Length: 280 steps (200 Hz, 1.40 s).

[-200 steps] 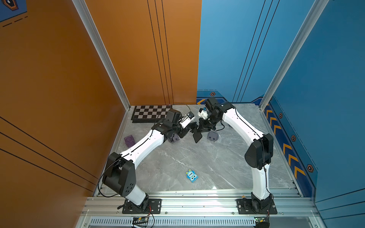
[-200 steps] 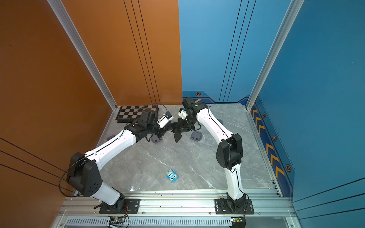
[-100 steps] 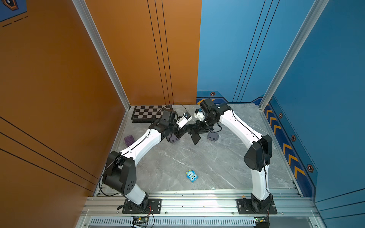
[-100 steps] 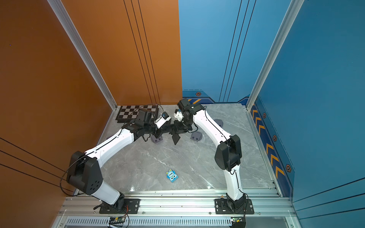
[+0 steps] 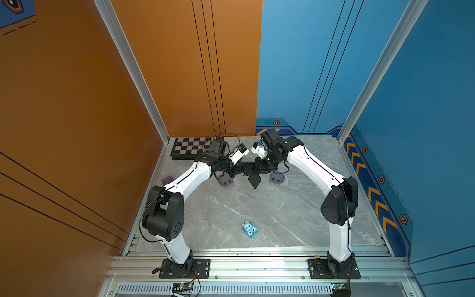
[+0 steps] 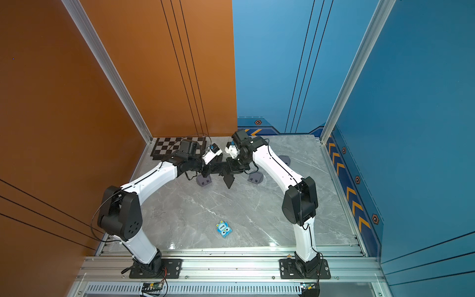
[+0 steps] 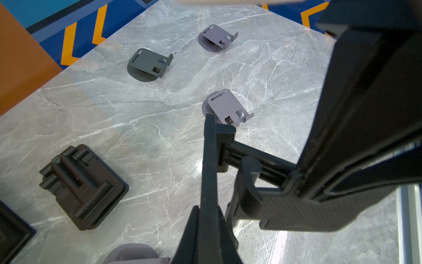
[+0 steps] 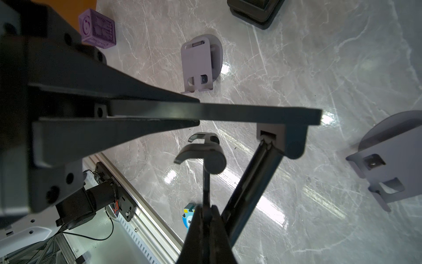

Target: Open the phone stand

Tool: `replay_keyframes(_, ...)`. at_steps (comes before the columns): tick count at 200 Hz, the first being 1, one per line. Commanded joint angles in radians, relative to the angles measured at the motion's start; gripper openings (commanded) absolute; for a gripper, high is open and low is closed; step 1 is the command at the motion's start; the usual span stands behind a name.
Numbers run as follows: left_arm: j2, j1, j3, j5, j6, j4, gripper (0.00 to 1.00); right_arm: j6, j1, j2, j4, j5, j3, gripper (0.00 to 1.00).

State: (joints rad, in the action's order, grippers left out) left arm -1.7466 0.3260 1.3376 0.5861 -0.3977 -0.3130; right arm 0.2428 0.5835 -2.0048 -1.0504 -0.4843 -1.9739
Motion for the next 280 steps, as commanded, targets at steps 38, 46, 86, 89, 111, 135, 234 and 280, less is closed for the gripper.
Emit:
replay_keyframes(38, -0.175, -0.08, 0.11, -0.27, 0.062, 0.115, 0.0, 0.028, 0.096, 0.175, -0.076, -0.369, -0.014, 0.0)
replay_keyframes(46, -0.188, -0.088, 0.123, -0.264, 0.076, 0.115, 0.0, 0.033, 0.096, 0.176, -0.072, -0.38, -0.014, 0.0)
replay_keyframes(86, -0.241, -0.099, 0.168, -0.242, 0.143, 0.184, 0.0, 0.057, 0.105, 0.166, -0.032, -0.416, -0.018, 0.0)
replay_keyframes(89, -0.243, -0.099, 0.169, -0.24, 0.149, 0.189, 0.0, 0.059, 0.106, 0.163, -0.03, -0.419, -0.02, 0.0)
replay_keyframes(111, -0.248, -0.096, 0.163, -0.243, 0.195, 0.235, 0.0, 0.064, 0.112, 0.139, -0.021, -0.433, -0.05, 0.0)
replay_keyframes(135, -0.258, -0.086, 0.17, -0.239, 0.22, 0.245, 0.0, 0.074, 0.111, 0.11, -0.011, -0.445, -0.091, 0.0)
replay_keyframes(234, -0.253, -0.061, 0.181, -0.208, 0.236, 0.245, 0.0, 0.096, 0.191, 0.028, 0.013, -0.49, -0.165, 0.0)
replay_keyframes(280, -0.243, -0.059, 0.174, -0.203, 0.232, 0.244, 0.0, 0.11, 0.195, 0.013, 0.029, -0.512, -0.174, 0.0)
